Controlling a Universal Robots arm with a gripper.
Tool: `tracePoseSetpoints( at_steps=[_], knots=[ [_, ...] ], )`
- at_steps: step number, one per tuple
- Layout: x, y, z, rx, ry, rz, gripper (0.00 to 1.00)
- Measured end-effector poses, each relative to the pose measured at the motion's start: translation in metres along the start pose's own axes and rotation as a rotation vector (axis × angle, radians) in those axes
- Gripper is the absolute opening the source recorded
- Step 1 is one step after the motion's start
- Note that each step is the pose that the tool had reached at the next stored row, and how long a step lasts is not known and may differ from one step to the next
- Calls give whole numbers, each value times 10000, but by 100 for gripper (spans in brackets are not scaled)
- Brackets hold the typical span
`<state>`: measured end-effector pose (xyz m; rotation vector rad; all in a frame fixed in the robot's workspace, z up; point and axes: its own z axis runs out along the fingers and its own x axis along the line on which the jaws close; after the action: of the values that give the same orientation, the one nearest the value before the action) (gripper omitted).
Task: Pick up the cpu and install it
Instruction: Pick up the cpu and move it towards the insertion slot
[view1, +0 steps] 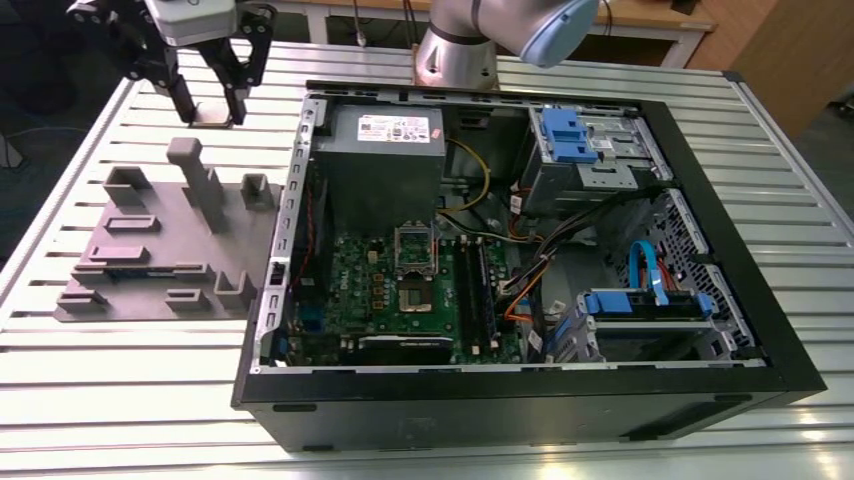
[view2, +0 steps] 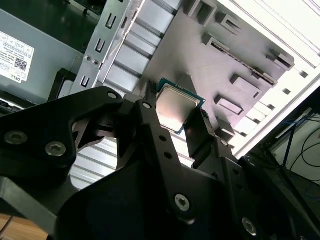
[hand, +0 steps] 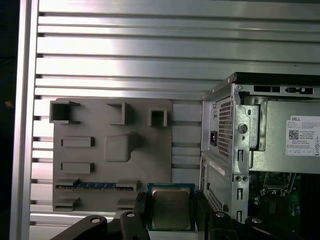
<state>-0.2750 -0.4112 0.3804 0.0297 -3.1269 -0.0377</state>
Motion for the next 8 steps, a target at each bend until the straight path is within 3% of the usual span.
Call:
tracePoseSetpoints(
  at_steps=[8],
  knots=[
    [-121, -2, -2, 0, 0, -1, 47]
  ],
)
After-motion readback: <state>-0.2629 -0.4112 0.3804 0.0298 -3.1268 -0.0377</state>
